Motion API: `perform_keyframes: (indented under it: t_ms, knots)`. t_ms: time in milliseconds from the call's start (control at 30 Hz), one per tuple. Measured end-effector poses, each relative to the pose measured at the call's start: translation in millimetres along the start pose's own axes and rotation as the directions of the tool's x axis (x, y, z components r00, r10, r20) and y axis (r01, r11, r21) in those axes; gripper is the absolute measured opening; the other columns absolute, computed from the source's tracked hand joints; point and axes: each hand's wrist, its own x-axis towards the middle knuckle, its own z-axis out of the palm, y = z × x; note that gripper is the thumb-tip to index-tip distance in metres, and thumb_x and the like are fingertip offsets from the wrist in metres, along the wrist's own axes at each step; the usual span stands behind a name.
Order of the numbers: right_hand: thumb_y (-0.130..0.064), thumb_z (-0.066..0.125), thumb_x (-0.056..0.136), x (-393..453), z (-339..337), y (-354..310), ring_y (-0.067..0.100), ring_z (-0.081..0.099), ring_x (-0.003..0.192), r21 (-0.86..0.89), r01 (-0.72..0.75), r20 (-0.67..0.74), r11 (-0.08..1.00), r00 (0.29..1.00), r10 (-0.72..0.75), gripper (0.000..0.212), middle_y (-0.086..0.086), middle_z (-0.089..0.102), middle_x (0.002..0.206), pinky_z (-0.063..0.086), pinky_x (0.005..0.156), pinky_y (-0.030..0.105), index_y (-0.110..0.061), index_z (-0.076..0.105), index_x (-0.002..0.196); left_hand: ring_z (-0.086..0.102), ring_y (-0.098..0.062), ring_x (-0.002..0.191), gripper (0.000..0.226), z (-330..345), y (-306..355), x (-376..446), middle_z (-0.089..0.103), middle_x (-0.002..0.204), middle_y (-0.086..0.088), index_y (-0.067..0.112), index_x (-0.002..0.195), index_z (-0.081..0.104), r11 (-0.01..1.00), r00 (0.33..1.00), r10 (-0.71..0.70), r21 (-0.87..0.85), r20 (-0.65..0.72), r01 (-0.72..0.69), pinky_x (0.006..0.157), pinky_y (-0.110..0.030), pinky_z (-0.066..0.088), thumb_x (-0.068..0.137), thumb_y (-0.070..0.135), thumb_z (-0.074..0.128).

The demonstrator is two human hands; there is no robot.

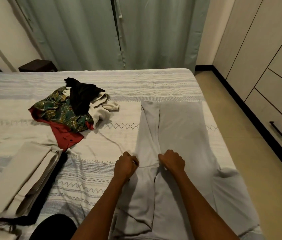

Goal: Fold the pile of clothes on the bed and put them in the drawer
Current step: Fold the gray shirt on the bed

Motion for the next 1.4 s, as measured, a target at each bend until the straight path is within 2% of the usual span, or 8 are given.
perform_keyframes:
  t_ms: [333,633,767,900,1033,1133,1300,1400]
  knots:
    - [-0.047,0.054,0.097,104,-21,-51,0.024,0.062,0.094,0.116,0.141,-0.093,0.983,0.987,-0.131,0.04,0.005,0.064,0.113,0.041,0.074,0.031,-0.014,0.054,0.121,0.06,-0.028,0.104,0.024,-22,16,121,0.059,0.111,-0.006,0.022,0.104,0.074,0.996,0.996,0.093,0.005,-0.001,-0.093,0.085,-0.035,0.047,0.089,0.013,0.057]
    - [-0.063,0.052,0.089,266,-46,-92,0.032,0.065,0.095,0.053,0.11,-0.168,0.993,0.981,-0.1,0.054,0.009,0.066,0.106,0.051,0.081,0.039,-0.012,0.062,0.102,0.061,-0.032,0.108,0.032,-26,39,288,0.062,0.119,-0.012,0.018,0.126,0.061,0.991,0.993,0.078,-0.1,-0.087,-0.087,0.089,-0.04,0.049,0.103,0.03,0.042]
    - [-0.063,0.052,0.088,320,-52,-107,0.034,0.065,0.101,0.062,0.129,-0.133,0.99,0.984,-0.12,0.052,0.01,0.067,0.111,0.05,0.083,0.038,-0.015,0.062,0.105,0.054,-0.037,0.122,0.047,-28,52,360,0.056,0.134,-0.016,0.013,0.142,0.042,0.973,0.994,-0.09,-0.217,-0.054,0.076,0.099,-0.044,0.045,0.101,0.035,0.043]
    - [-0.051,0.047,0.097,351,-55,-117,0.033,0.063,0.105,0.064,0.116,-0.103,0.991,0.989,-0.109,0.046,0.011,0.066,0.118,0.049,0.088,0.04,-0.013,0.059,0.118,0.059,-0.035,0.11,0.069,-22,42,426,0.061,0.119,-0.015,0.007,0.117,0.057,0.961,0.984,-0.163,-0.217,0.071,0.174,0.092,-0.045,0.05,0.077,0.061,0.045]
    - [-0.039,0.041,0.104,363,-64,-116,0.035,0.062,0.105,0.125,0.089,-0.187,0.988,0.98,-0.065,0.034,0.012,0.065,0.116,0.048,0.088,0.041,-0.013,0.055,0.12,0.059,-0.029,0.083,0.033,-20,50,444,0.058,0.08,-0.001,0.017,0.075,0.049,0.966,0.994,-0.109,-0.24,-0.03,0.099,0.065,-0.031,0.038,0.093,0.044,0.058]
    - [-0.033,0.033,0.107,367,-69,-111,0.036,0.062,0.105,0.075,0.09,-0.26,0.993,0.963,-0.068,0.032,0.015,0.065,0.117,0.044,0.083,0.04,-0.013,0.049,0.126,0.057,-0.023,0.079,0.037,-17,61,447,0.062,0.085,-0.001,0.017,0.088,0.05,0.984,0.984,-0.043,-0.178,-0.172,0.012,0.064,-0.032,0.035,0.097,0.053,0.051]
    - [-0.034,0.035,0.107,370,-71,-102,0.034,0.063,0.104,-0.004,0.126,-0.273,0.992,0.954,-0.122,0.036,0.012,0.066,0.12,0.049,0.088,0.044,-0.021,0.035,0.14,0.063,-0.027,0.09,0.053,-2,65,446,0.066,0.099,-0.002,0.017,0.107,0.047,0.996,0.982,-0.051,-0.08,-0.184,0.037,0.074,-0.036,0.044,0.092,0.068,0.046]
    - [-0.047,0.045,0.102,360,-67,-97,0.031,0.064,0.103,0.012,0.252,-0.265,0.968,0.934,-0.24,0.043,0.004,0.066,0.118,0.051,0.086,0.043,-0.028,0.033,0.138,0.066,-0.033,0.094,0.045,2,56,436,0.069,0.102,-0.008,0.017,0.114,0.044,0.997,0.972,-0.072,-0.046,-0.225,0.063,0.079,-0.041,0.046,0.097,0.058,0.044]
